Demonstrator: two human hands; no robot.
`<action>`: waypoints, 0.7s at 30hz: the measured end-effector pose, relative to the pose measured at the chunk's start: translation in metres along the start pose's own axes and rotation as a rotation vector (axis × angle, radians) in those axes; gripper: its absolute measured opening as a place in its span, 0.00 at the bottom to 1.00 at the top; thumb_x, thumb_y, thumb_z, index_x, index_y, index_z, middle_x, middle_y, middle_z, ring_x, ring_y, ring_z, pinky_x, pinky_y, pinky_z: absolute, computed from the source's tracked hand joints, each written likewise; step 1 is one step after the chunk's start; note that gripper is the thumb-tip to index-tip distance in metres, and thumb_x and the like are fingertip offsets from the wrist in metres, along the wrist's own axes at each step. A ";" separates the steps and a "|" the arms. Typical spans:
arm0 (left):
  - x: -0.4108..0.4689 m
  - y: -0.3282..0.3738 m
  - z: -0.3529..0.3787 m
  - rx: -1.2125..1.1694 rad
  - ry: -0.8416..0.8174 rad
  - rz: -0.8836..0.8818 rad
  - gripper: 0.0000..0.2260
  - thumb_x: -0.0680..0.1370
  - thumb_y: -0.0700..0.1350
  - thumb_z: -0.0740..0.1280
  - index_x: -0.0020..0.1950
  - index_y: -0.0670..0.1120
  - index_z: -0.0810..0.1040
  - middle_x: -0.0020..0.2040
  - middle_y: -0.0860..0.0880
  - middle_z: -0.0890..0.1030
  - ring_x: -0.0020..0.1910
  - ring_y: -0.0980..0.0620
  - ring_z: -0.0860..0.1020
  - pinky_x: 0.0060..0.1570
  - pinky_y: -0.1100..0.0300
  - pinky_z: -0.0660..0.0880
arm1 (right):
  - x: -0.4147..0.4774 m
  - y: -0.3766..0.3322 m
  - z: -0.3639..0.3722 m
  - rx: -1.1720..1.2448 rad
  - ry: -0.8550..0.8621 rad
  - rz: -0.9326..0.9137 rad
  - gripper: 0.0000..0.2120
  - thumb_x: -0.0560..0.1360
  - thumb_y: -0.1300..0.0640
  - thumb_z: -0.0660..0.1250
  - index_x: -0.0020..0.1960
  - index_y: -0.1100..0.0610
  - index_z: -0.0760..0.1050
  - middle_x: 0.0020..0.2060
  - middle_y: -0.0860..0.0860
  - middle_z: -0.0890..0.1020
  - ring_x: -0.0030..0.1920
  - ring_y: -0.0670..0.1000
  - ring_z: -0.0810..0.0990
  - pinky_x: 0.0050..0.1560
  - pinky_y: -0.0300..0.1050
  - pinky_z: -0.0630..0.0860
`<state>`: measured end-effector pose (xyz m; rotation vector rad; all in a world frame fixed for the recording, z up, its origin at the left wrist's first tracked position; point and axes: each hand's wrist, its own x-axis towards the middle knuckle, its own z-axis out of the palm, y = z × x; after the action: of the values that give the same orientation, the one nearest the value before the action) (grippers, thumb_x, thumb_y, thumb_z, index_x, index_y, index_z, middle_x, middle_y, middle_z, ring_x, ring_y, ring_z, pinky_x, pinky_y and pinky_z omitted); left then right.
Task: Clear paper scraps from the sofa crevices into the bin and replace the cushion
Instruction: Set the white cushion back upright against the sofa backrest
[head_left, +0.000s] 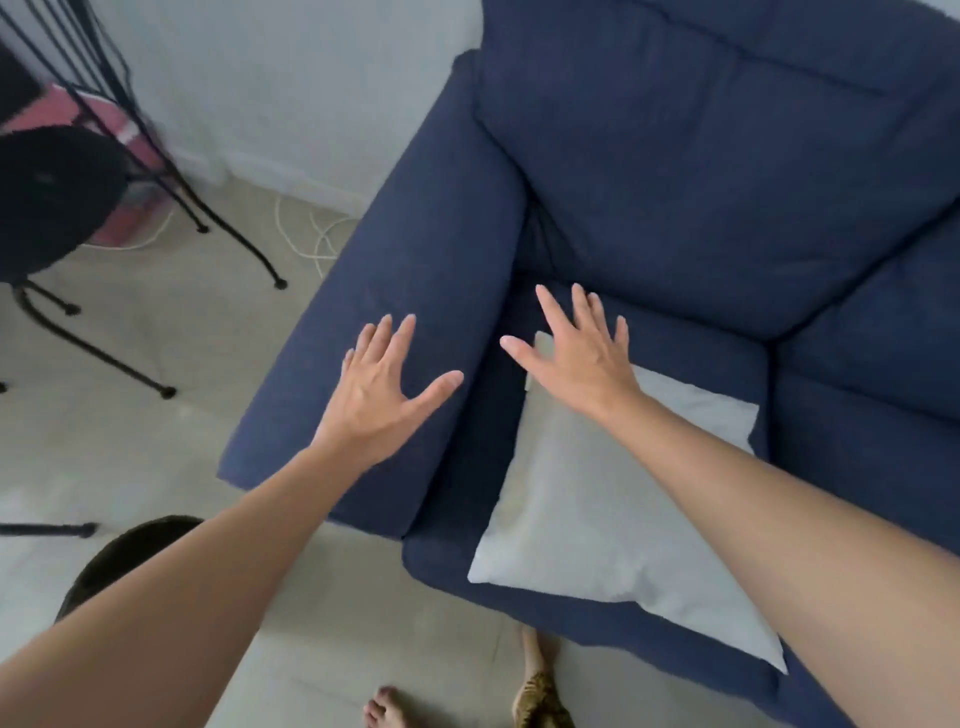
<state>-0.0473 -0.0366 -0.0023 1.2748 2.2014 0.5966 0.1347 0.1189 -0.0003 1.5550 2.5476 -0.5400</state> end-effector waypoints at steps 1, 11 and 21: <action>0.007 0.017 0.014 0.012 -0.022 0.024 0.40 0.76 0.71 0.59 0.81 0.55 0.50 0.82 0.52 0.49 0.79 0.53 0.43 0.77 0.45 0.50 | -0.003 0.028 -0.003 0.025 -0.004 0.056 0.42 0.75 0.24 0.50 0.83 0.42 0.46 0.83 0.56 0.47 0.83 0.56 0.43 0.79 0.64 0.42; 0.049 0.126 0.163 0.168 -0.287 0.079 0.45 0.72 0.76 0.56 0.81 0.56 0.44 0.82 0.51 0.45 0.80 0.49 0.42 0.76 0.42 0.50 | -0.059 0.240 0.020 0.225 -0.050 0.533 0.47 0.73 0.23 0.54 0.82 0.44 0.40 0.83 0.55 0.46 0.82 0.59 0.45 0.78 0.67 0.49; 0.062 0.121 0.214 -0.099 -0.289 -0.612 0.58 0.62 0.78 0.66 0.79 0.57 0.36 0.78 0.42 0.56 0.73 0.36 0.63 0.67 0.39 0.65 | -0.077 0.276 0.081 0.974 -0.262 0.865 0.59 0.64 0.21 0.66 0.82 0.44 0.42 0.78 0.50 0.67 0.75 0.58 0.69 0.75 0.57 0.65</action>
<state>0.1410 0.0975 -0.1061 0.5392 2.1253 0.2521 0.4058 0.1398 -0.1213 2.3551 1.1676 -1.7754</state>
